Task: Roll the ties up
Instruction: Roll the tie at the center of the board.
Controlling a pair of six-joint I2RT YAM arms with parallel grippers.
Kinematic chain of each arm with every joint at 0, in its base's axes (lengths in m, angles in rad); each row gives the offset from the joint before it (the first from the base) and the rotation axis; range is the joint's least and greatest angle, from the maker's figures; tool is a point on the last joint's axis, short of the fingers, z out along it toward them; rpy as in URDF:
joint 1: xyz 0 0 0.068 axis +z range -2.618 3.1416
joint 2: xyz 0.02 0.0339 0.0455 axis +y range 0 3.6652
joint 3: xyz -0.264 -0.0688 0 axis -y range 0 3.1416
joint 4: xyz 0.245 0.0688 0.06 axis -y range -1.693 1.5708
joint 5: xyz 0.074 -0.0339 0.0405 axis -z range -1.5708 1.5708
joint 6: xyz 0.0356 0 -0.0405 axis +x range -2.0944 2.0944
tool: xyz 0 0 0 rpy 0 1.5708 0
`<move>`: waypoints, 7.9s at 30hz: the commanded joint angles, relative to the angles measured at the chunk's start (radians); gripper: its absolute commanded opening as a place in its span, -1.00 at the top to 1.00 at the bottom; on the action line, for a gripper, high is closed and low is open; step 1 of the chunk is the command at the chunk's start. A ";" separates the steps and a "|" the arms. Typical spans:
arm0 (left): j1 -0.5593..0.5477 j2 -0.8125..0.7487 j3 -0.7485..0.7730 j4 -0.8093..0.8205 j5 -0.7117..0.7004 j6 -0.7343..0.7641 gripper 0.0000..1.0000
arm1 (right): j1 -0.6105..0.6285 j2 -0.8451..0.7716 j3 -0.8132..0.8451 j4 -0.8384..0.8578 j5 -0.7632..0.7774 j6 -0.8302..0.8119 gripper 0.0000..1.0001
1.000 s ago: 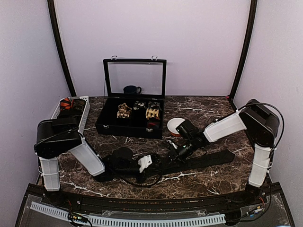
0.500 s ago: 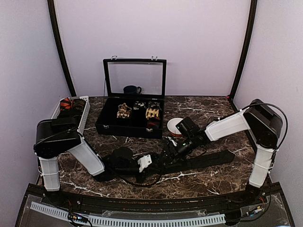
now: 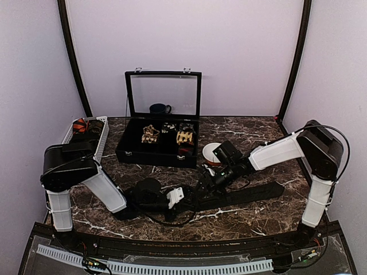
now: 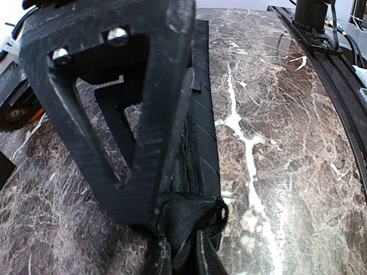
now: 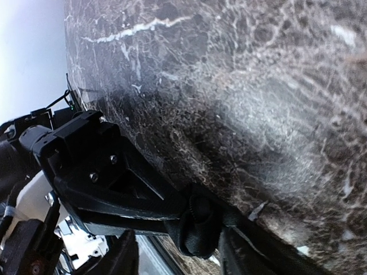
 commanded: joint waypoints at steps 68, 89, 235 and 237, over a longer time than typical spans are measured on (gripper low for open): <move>-0.041 0.130 0.045 0.062 -0.030 -0.044 0.45 | -0.026 0.081 -0.117 0.013 0.060 -0.163 0.91; -0.041 0.008 -0.044 -0.137 -0.076 -0.054 0.73 | 0.014 -0.089 0.014 -0.118 0.085 -0.081 0.01; -0.064 0.061 -0.017 0.108 -0.040 -0.111 -0.43 | -0.047 0.037 -0.193 0.040 -0.023 -0.219 1.00; -0.064 0.077 0.002 0.116 -0.035 -0.119 -0.43 | -0.049 0.045 -0.208 0.060 -0.019 -0.227 1.00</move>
